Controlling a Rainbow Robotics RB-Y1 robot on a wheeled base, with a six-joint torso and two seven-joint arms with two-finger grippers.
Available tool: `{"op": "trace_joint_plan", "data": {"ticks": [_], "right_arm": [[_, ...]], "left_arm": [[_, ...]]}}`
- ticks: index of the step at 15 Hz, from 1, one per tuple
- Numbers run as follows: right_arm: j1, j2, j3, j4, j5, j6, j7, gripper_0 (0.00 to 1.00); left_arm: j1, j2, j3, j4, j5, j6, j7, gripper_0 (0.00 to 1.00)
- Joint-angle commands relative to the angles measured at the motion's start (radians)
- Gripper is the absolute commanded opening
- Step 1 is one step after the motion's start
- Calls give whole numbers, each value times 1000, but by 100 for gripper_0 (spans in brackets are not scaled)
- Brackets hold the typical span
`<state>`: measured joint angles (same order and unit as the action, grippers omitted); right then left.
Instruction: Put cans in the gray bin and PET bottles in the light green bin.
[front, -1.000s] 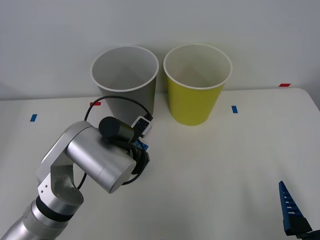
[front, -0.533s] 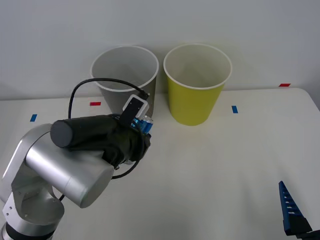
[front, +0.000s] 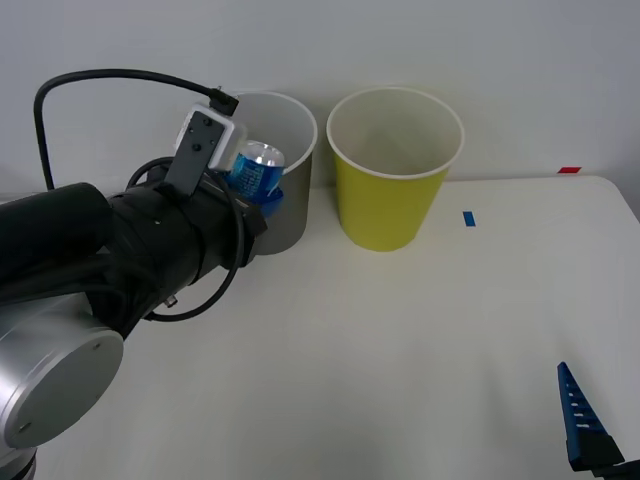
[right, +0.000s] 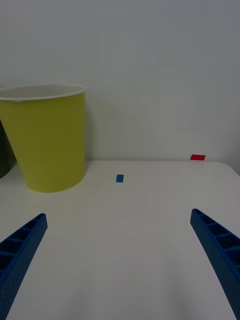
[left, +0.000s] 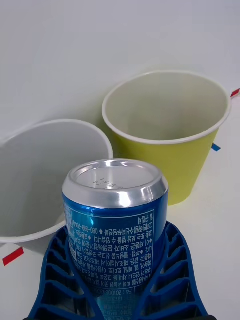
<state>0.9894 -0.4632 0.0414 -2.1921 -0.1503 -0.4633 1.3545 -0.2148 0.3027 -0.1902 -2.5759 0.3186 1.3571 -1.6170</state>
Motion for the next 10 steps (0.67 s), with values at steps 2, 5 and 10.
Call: {"op": "trace_joint_plan", "data": {"ticks": [2, 5, 10], "right_arm": [[0, 0, 0, 0, 0, 0, 0, 100], [0, 0, 0, 0, 0, 0, 0, 100], [0, 0, 0, 0, 0, 0, 0, 100]], "left_arm": [[-21, 12, 186, -42, 148, 0, -27, 0], [-66, 53, 279, -42, 240, 8, -44, 0], [-150, 59, 348, -9, 286, 22, -63, 0]]}}
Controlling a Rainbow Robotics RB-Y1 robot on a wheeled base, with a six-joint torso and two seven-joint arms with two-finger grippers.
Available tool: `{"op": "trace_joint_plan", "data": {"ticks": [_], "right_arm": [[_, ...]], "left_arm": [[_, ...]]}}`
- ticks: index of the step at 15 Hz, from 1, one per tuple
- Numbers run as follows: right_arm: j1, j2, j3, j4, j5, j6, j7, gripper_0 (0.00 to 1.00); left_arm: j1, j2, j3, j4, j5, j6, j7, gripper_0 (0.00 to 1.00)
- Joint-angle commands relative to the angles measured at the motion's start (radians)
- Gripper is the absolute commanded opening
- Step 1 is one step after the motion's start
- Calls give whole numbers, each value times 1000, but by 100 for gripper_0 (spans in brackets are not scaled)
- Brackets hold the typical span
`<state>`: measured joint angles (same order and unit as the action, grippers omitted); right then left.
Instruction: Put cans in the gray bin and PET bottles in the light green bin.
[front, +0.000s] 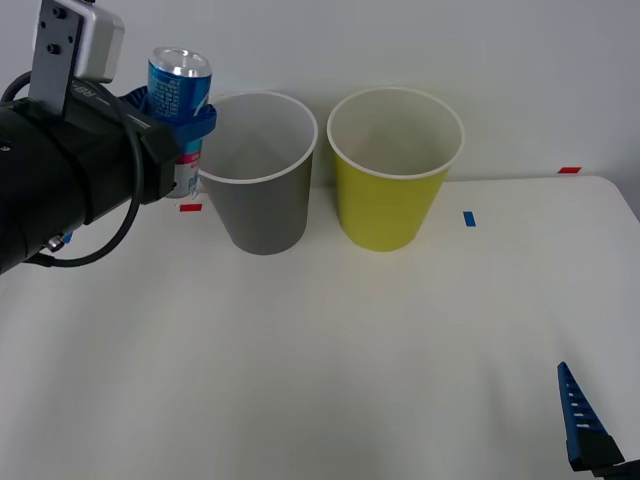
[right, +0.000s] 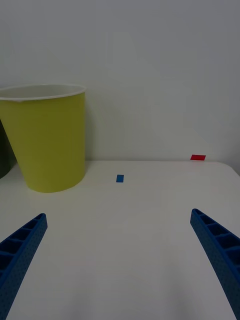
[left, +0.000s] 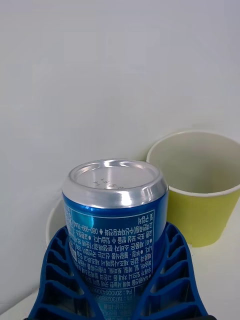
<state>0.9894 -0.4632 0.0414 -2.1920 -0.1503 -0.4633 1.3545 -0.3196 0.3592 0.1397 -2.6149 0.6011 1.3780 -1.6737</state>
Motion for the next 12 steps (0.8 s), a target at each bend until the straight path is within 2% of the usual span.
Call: {"op": "trace_joint_plan", "data": {"ticks": [1, 2, 5, 12], "right_arm": [[0, 0, 0, 0, 0, 0, 0, 100], [0, 0, 0, 0, 0, 0, 0, 100], [0, 0, 0, 0, 0, 0, 0, 100], [0, 0, 0, 0, 0, 0, 0, 100]], "left_arm": [[-78, 3, 41, 62, 22, 1, -6, 0], [-119, 3, 72, 108, 55, 1, -8, 0], [-219, 7, 77, 220, 57, -7, -8, 0], [-345, 7, -20, 552, 52, -304, 15, 0]]}}
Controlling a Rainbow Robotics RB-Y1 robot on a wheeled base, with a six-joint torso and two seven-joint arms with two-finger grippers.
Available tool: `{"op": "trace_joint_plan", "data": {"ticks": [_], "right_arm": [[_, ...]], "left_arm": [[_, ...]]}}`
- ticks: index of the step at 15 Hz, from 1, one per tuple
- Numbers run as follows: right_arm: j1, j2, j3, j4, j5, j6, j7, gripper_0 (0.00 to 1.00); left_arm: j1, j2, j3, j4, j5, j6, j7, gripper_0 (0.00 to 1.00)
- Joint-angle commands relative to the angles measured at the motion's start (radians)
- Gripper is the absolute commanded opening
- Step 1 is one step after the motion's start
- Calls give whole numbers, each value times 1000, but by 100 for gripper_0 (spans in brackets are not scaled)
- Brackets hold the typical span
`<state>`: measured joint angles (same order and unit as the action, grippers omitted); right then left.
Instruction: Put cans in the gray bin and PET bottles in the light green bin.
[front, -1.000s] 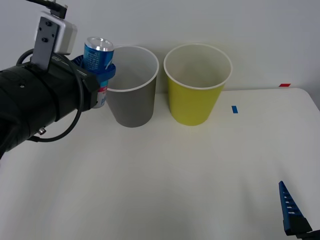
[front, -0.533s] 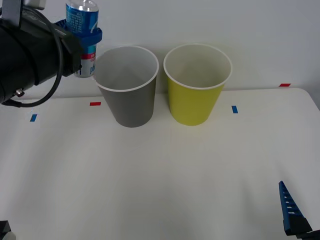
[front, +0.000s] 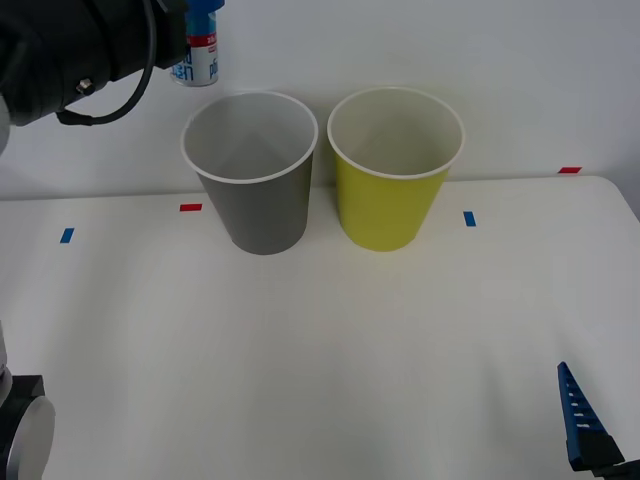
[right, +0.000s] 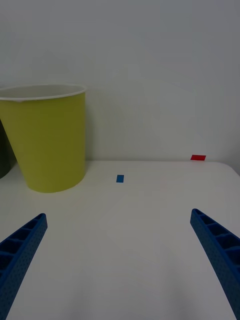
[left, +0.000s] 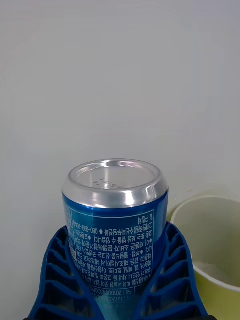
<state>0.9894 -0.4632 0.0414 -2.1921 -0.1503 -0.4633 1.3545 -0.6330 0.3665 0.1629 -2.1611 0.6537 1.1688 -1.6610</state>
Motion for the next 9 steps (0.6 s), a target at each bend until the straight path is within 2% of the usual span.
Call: {"op": "trace_joint_plan", "data": {"ticks": [1, 9], "right_arm": [[0, 0, 0, 0, 0, 0, 0, 100], [0, 0, 0, 0, 0, 0, 0, 100]], "left_arm": [[-33, 0, -59, 126, -2, -129, 3, 0], [-30, 0, -148, 257, -49, -296, -22, 0]]}}
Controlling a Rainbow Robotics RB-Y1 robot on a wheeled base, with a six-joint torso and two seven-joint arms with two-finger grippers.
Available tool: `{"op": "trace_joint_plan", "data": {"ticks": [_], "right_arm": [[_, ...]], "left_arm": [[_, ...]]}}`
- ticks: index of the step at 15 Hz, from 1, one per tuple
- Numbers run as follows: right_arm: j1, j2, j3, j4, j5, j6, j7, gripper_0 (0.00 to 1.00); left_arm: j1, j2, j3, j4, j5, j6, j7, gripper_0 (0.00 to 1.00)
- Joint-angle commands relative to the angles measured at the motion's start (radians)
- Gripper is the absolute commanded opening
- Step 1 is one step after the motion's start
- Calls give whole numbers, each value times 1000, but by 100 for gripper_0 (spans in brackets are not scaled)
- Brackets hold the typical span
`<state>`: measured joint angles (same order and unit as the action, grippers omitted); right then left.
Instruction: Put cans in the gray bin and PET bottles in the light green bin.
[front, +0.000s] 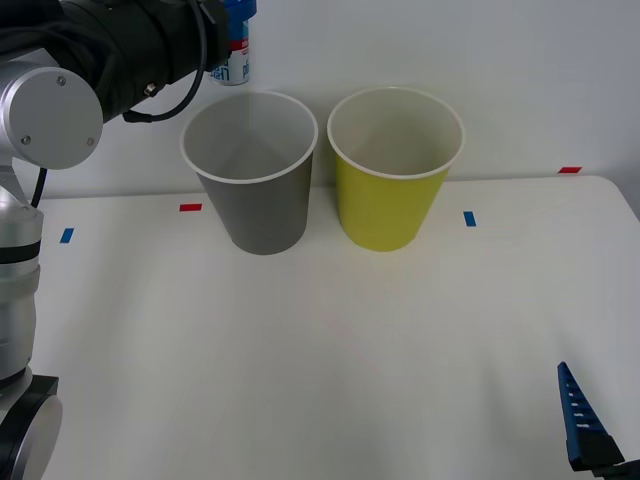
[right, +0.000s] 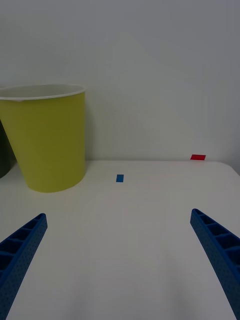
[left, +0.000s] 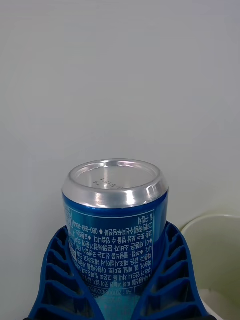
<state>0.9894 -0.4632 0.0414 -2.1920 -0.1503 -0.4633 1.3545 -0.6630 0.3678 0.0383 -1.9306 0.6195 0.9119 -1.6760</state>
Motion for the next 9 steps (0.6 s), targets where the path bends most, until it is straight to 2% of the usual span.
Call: {"op": "trace_joint_plan", "data": {"ticks": [1, 4, 9], "right_arm": [[0, 0, 0, 0, 0, 0, 0, 100], [0, 0, 0, 0, 0, 0, 0, 100], [0, 0, 0, 0, 0, 0, 0, 100]], "left_arm": [[0, -1, -29, 33, -21, -56, -11, 0], [0, -1, -60, 51, -96, -110, -13, 0], [0, 2, -74, 51, -95, -111, -7, 0]]}}
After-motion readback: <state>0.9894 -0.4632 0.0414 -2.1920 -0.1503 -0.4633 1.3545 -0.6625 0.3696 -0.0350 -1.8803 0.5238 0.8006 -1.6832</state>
